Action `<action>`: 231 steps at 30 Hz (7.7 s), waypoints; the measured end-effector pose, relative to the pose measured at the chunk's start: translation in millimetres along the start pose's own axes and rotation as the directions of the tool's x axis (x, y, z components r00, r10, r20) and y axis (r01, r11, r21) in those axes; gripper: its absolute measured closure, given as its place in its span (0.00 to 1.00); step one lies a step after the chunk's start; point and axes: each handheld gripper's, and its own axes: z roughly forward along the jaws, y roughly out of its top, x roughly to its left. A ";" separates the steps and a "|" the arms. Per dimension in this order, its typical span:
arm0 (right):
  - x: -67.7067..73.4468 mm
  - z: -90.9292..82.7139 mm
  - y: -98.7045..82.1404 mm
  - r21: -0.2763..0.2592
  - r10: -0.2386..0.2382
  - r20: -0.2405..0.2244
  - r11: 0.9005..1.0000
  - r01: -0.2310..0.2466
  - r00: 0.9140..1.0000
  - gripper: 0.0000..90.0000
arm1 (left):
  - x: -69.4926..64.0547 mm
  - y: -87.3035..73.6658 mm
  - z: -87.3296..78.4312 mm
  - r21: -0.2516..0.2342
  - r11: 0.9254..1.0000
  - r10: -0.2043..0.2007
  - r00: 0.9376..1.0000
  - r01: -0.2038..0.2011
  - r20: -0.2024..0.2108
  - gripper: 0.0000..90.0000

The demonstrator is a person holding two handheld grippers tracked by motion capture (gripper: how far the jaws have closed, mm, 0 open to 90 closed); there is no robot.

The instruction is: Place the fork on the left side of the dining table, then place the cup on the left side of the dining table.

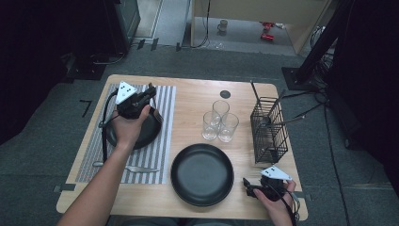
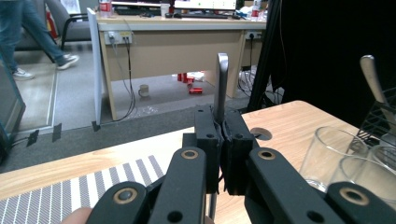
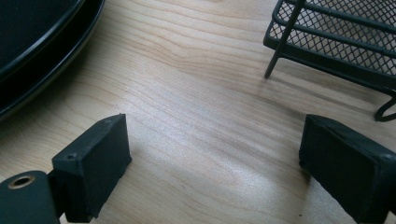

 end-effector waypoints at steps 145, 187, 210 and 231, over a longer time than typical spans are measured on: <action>-0.4 -0.1 0.0 -0.002 0.010 0.012 1.000 -0.010 1.000 0.10 | 175.5 -94.5 66.7 0.044 0.864 -0.456 0.817 0.502 -0.353 0.43; 2.8 0.9 0.7 0.002 0.017 0.020 1.000 -0.017 1.000 0.08 | 125.2 -56.6 8.1 0.152 0.952 -0.241 0.958 0.264 -0.154 0.11; 35.3 -33.6 39.1 -0.146 0.019 -0.106 0.989 -0.035 0.994 0.02 | 52.3 -50.0 -47.8 0.201 0.972 -0.112 0.991 0.124 -0.071 0.11; 75.0 -32.9 106.6 -0.226 -0.084 -0.187 0.973 0.040 0.979 0.07 | -1.4 -70.7 -75.0 0.234 0.970 -0.077 0.997 0.073 0.008 0.11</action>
